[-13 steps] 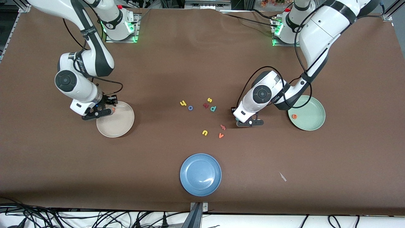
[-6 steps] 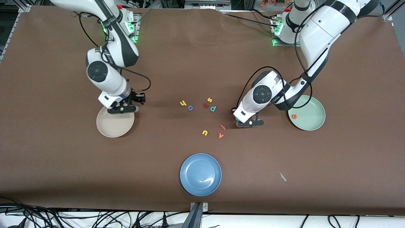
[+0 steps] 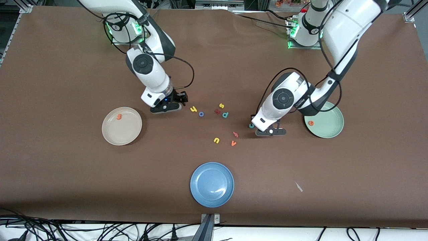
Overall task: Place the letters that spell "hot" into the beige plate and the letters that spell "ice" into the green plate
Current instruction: 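Drop the pink i on the green plate while the right gripper grasps the h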
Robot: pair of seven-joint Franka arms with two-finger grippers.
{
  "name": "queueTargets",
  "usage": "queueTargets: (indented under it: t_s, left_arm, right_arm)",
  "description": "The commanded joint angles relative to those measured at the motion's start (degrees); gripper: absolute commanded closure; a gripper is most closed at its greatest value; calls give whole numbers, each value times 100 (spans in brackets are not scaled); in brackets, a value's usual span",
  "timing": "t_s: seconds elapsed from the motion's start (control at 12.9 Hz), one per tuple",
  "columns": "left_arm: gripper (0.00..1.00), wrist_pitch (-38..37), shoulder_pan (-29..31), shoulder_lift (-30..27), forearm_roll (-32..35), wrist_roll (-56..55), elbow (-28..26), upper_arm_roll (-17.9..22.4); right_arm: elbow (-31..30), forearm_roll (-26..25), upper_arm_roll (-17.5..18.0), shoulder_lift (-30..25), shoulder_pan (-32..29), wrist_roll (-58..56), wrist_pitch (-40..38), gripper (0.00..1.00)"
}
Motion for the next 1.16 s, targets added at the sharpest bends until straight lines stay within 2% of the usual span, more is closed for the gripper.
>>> queueTargets:
  t_s: [0.0, 0.16, 0.31, 0.47, 0.78, 0.93, 1.09]
  left_arm:
    - [100, -491, 906, -465, -364, 896, -130, -503]
    - [100, -869, 1662, -474, -356, 1582, -130, -873]
    - [100, -1272, 2164, -465, -304, 2477, -139, -919]
    - [100, -1450, 2656, -439, -129, 3251, -182, -866]
    - [100, -1381, 3422, 8, 801, 4020, -218, -857]
    - [100, -935, 3642, 438, 1355, 4020, -183, -770]
    - [100, -651, 3669, 624, 1393, 4003, -174, -760]
  right_arm:
    - [169, -265, 8, 294, 178, -88, 359, 20]
    - [177, -713, 61, 470, 319, -62, 474, 20]
    - [177, -1284, 70, 707, 381, -27, 632, 21]
    - [404, -1418, 70, 883, 495, -27, 616, 21]
    - [537, -1436, 52, 1059, 522, -36, 624, 21]
    - [608, -1655, 35, 1200, 522, -27, 624, 22]
    - [608, -1752, 0, 1253, 522, -27, 633, 22]
